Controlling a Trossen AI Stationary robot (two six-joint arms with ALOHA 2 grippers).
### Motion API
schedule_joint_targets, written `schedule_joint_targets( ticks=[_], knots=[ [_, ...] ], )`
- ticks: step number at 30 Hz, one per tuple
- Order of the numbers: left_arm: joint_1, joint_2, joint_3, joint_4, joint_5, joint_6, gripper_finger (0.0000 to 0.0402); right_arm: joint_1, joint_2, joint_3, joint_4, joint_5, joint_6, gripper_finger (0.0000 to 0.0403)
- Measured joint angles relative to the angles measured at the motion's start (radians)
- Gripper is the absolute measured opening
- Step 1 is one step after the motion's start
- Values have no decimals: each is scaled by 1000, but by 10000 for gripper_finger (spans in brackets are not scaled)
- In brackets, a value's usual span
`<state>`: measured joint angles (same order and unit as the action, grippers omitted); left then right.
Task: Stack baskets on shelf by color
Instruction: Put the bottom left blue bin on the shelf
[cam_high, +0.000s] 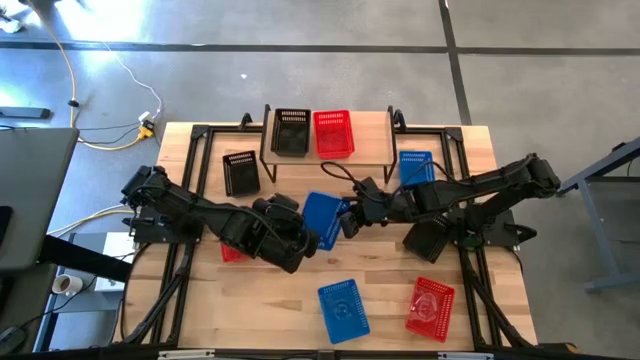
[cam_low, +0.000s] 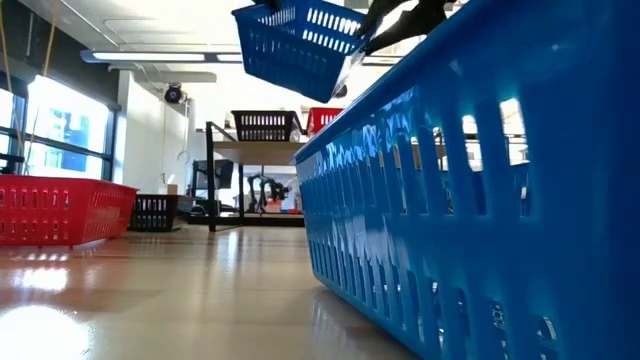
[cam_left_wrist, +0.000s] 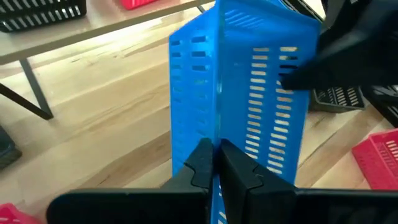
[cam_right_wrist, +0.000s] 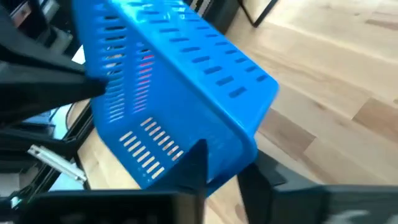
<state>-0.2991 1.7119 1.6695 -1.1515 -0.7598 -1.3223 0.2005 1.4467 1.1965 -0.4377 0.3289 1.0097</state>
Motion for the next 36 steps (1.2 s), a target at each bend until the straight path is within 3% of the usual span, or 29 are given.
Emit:
schedule_joint_targets(
  ticks=[2, 4, 12, 22, 28, 36],
  knots=[
    [4, 0, 0, 1, -1, 16, 0, -9, 0, 0, 0, 9, -23, 19],
    [9, 0, 0, 2, 3, 28, 1, -19, 0, 0, 1, 15, -39, 9],
    [42, 0, 0, 3, 70, 65, 38, -57, 0, 0, 5, 4, -73, 4],
    [62, -3, 0, 2, 131, 100, 119, -73, 0, 0, -4, -5, -113, 1],
    [64, -28, -2, -3, 177, 197, 162, -102, -1, 0, -40, -4, -124, 1],
    [64, -100, 5, -10, 219, 332, 176, -130, -11, 13, -97, 1, -111, 0]
  ],
)
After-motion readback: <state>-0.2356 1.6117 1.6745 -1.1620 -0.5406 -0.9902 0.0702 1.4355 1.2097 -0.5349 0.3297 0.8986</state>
